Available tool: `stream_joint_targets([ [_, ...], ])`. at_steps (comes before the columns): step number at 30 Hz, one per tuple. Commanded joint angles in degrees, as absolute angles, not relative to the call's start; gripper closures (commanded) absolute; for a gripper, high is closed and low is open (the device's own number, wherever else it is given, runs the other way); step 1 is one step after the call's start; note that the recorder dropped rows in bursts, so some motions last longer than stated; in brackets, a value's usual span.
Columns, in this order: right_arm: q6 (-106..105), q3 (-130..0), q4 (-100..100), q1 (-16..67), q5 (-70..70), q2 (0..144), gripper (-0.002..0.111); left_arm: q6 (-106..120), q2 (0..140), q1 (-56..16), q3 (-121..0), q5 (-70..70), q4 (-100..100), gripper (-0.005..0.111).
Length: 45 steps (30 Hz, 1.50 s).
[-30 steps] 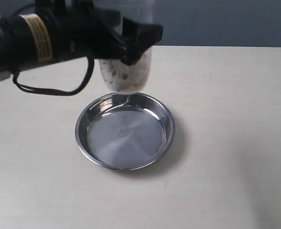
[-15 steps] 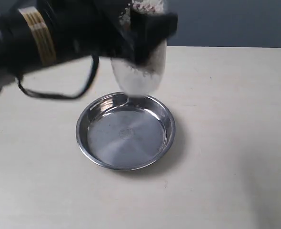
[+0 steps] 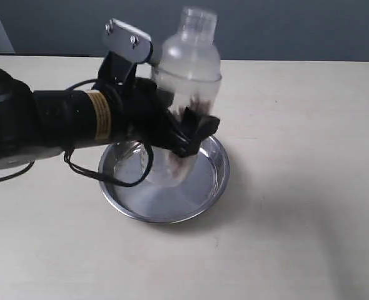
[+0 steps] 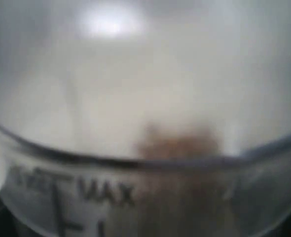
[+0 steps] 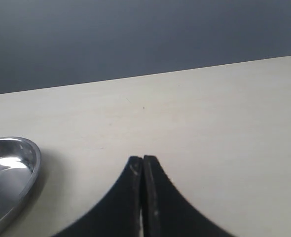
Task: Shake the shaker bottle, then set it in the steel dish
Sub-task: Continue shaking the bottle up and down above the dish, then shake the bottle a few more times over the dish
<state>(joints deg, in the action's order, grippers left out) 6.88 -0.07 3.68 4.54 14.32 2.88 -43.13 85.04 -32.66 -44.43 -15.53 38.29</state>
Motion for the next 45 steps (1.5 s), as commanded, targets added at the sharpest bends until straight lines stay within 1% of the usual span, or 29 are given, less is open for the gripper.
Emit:
stream_joint_targets([
  [1,6.7,0.0,3.5,4.7,13.6,3.0,0.109,-39.7,76.7,-32.2,-52.5,-18.8,37.1,0.106],
  [3,6.7,0.0,3.5,4.7,13.6,3.0,0.109,-39.2,76.0,-32.2,-53.4,-15.3,37.1,0.106],
  [5,6.7,0.0,3.5,4.7,13.6,3.0,0.109,-41.9,78.9,-32.7,-48.8,-12.5,36.9,0.106],
  [7,6.7,0.0,3.5,4.7,13.6,3.0,0.109,-42.0,83.7,-32.5,-44.1,-13.8,36.5,0.106],
  [9,6.7,0.0,3.5,4.7,13.6,3.0,0.109,-42.0,85.3,-32.1,-43.1,-16.1,34.6,0.106],
  [12,6.7,0.0,3.5,4.7,13.6,3.0,0.109,-40.5,80.9,-32.1,-46.9,-21.6,33.1,0.106],
  [14,6.7,0.0,3.5,4.7,13.6,3.0,0.109,-39.8,78.3,-32.1,-49.7,-20.9,33.1,0.106],
  [18,6.7,0.0,3.5,4.7,13.6,3.0,0.109,-39.8,80.4,-32.3,-46.6,-14.7,33.1,0.106],
  [21,6.7,0.0,3.6,4.7,13.6,3.0,0.109,-39.8,82.2,-30.7,-45.8,-15.3,33.5,0.106],
  [24,6.7,0.0,3.6,4.7,13.6,3.0,0.109,-39.8,76.4,-29.7,-51.7,-17.8,33.5,0.106],
  [25,6.7,0.0,3.6,4.7,13.6,3.0,0.109,-39.8,74.0,-29.7,-54.5,-17.3,34.7,0.106],
  [27,6.7,0.0,3.6,4.7,13.6,3.0,0.109,-40.1,72.7,-29.8,-55.6,-14.7,36.7,0.106],
  [29,6.7,0.0,3.6,4.7,13.6,3.0,0.109,-41.8,74.8,-31.5,-50.7,-10.0,35.6,0.106],
  [31,6.7,0.0,3.6,4.7,13.6,3.0,0.109,-41.9,80.3,-32.2,-43.7,-10.9,34.2,0.106],
  [32,6.7,0.0,3.6,4.7,13.4,3.0,0.109,-41.9,81.8,-32.2,-42.2,-12.2,33.5,0.106],
  [33,6.7,0.0,3.6,4.7,13.4,3.0,0.109,-41.9,81.4,-32.2,-41.8,-13.6,33.0,0.106],
  [35,6.7,0.0,3.6,4.7,13.4,3.0,0.109,-39.2,74.3,-32.2,-47.7,-19.8,33.6,0.106],
  [37,6.7,0.0,3.6,4.7,13.4,3.0,0.109,-37.6,71.8,-32.3,-51.0,-15.6,34.0,0.106],
  [38,6.7,0.0,3.6,4.7,13.4,3.0,0.109,-39.3,73.6,-32.5,-48.8,-12.1,34.0,0.106],
  [40,6.7,0.0,3.6,4.7,13.4,3.0,0.109,-40.0,81.0,-32.8,-40.4,-12.6,33.6,0.106],
  [41,6.7,0.0,3.6,4.7,13.4,3.0,0.109,-40.0,81.8,-32.6,-39.8,-13.4,33.0,0.106],
  [42,6.7,0.0,3.6,4.7,13.4,3.0,0.109,-40.0,81.0,-32.6,-40.5,-14.5,32.7,0.106],
  [43,6.7,0.0,3.6,4.7,13.4,3.0,0.109,-39.8,76.7,-32.6,-43.8,-18.1,33.4,0.106],
  [45,6.7,0.0,3.6,4.7,13.4,3.0,0.109,-38.5,72.0,-32.6,-48.7,-19.2,34.4,0.106],
])
